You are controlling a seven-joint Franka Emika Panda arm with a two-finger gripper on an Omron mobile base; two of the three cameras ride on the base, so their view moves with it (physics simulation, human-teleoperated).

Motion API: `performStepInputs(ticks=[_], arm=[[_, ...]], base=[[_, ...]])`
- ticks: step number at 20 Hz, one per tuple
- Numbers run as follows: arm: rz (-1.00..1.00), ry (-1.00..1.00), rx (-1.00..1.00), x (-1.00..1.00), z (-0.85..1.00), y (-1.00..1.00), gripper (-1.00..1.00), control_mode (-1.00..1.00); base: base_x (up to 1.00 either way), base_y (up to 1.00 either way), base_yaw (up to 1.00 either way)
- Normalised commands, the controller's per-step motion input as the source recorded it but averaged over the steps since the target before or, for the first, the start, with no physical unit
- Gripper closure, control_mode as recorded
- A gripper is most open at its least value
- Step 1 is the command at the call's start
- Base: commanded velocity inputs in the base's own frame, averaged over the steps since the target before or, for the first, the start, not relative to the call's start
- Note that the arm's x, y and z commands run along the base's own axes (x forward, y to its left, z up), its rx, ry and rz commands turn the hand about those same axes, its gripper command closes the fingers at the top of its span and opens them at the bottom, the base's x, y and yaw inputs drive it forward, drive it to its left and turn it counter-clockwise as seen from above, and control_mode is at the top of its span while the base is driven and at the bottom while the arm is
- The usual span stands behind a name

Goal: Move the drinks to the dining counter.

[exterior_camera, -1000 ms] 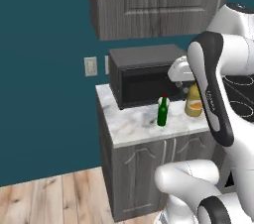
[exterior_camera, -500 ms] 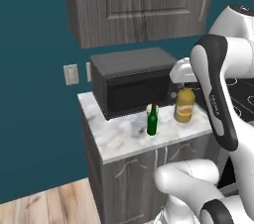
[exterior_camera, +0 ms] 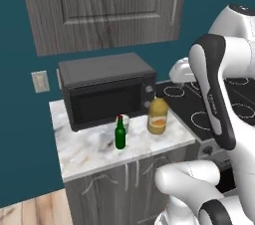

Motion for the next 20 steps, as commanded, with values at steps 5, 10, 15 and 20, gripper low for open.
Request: performStepInputs(ticks=[5,10,15,20], arm=[[0.0,0.0,0.0,0.0,0.0,0.0,-1.0,1.0],[0.0,0.0,0.0,0.0,0.0,0.0,-1.0,1.0],[0.0,0.0,0.0,0.0,0.0,0.0,-1.0,1.0],[0.0,0.0,0.0,0.0,0.0,0.0,-1.0,1.0]], base=[[0.87,-0.05,0.0],[0.97,-0.02,0.0],[0.27,-0.53,0.14],[0.28,-0.59,0.33]])
